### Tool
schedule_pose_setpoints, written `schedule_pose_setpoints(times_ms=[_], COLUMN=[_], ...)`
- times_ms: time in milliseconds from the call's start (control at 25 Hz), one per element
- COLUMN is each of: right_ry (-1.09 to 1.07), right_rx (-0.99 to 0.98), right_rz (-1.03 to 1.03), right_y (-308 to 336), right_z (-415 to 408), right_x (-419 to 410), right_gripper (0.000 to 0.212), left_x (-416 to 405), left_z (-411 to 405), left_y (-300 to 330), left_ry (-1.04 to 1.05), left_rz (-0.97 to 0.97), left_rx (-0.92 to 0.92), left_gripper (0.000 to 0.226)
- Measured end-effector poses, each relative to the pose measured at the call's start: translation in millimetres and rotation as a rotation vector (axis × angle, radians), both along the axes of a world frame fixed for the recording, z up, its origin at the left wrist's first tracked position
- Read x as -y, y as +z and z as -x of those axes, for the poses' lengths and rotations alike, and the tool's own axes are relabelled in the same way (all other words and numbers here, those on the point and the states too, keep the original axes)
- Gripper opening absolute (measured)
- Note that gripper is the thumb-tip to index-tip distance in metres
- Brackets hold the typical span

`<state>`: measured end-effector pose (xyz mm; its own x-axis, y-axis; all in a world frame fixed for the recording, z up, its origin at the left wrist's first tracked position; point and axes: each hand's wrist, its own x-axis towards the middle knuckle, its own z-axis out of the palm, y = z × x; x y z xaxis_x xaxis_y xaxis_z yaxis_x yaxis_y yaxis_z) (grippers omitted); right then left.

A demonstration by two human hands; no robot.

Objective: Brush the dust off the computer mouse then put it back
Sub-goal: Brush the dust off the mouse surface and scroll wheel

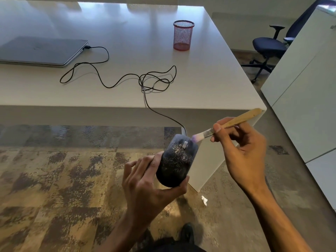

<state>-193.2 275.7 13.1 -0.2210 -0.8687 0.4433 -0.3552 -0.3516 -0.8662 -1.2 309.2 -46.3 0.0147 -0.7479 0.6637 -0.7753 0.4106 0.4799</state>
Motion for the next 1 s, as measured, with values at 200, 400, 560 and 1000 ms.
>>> schedule_pose_setpoints(times_ms=[200,400,560,1000], right_ry=[0.022,0.026,0.006,-0.042], right_rx=[-0.061,0.058,0.01,0.082], right_rz=[0.02,0.021,-0.06,-0.042], right_y=[-3.2,-5.7,-13.9,-17.4], right_z=[-10.6,-7.6,-3.8,-8.7], right_x=[-6.6,-3.2,-4.7,-10.8], right_gripper=[0.002,0.005,0.007,0.008], left_x=[5.0,10.9,15.1,19.8], left_z=[-3.8,-9.6,-12.8,-14.5], left_y=[-1.9,-0.4,0.8,-2.1], left_ry=[0.01,0.001,-0.014,-0.007], left_rz=[-0.011,-0.019,-0.023,-0.057], left_rx=[0.001,-0.02,-0.035,-0.023], left_gripper=[0.069,0.068,0.067,0.068])
